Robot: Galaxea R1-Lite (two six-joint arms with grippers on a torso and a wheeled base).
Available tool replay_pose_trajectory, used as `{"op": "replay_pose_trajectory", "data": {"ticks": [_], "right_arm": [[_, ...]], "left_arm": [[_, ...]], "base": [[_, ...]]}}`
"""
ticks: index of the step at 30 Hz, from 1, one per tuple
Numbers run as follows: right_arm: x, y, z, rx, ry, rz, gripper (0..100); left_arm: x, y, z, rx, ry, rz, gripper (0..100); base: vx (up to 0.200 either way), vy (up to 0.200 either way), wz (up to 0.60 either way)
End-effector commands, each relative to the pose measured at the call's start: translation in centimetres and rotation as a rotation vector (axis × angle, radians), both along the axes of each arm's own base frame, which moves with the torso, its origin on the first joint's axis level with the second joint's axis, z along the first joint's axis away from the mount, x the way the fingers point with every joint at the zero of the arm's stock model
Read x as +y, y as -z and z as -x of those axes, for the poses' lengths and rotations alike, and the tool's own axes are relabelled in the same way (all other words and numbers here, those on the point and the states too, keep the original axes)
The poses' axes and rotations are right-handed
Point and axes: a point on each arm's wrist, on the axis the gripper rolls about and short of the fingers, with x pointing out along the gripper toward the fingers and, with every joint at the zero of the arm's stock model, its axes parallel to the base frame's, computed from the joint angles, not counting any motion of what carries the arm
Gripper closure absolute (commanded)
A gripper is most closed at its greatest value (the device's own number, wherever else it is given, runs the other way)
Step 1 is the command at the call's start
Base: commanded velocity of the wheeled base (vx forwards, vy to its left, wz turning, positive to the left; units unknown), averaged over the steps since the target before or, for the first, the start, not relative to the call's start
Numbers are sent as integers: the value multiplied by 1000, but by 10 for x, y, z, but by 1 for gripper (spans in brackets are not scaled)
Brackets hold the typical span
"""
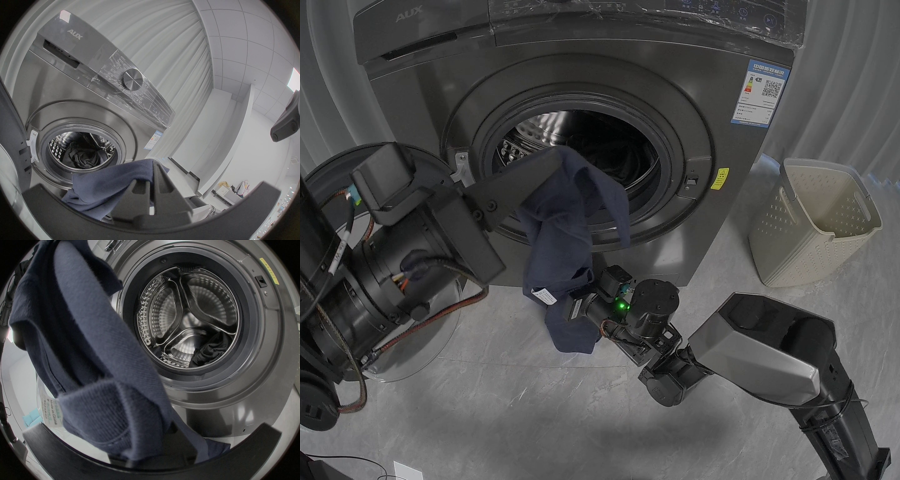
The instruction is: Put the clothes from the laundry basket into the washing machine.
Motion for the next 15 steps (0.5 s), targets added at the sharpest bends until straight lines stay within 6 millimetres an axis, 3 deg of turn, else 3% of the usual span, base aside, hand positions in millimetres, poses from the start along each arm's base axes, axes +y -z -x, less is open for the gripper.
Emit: {"op": "replay_pose_trajectory", "data": {"ticks": [1, 2, 5, 10, 15], "right_arm": [[-5, -11, 1, -7, 8, -10, 100], [-21, -29, 2, -7, 35, -20, 100], [-42, -53, 3, -16, 81, -37, 100], [-68, -81, 12, -28, 111, -52, 100], [-81, -98, 29, -29, 116, -68, 100]], "left_arm": [[3, 0, -1, -1, -15, 1, 100], [11, -4, -1, -11, -49, 12, 100], [21, -7, -1, -22, -81, 19, 100], [29, -2, -1, -13, -116, 13, 100], [37, 12, -1, 24, -153, -19, 100]], "base": [[0, 0, 0], [0, 0, 0], [0, 0, 0], [0, 0, 0], [0, 0, 0]]}}
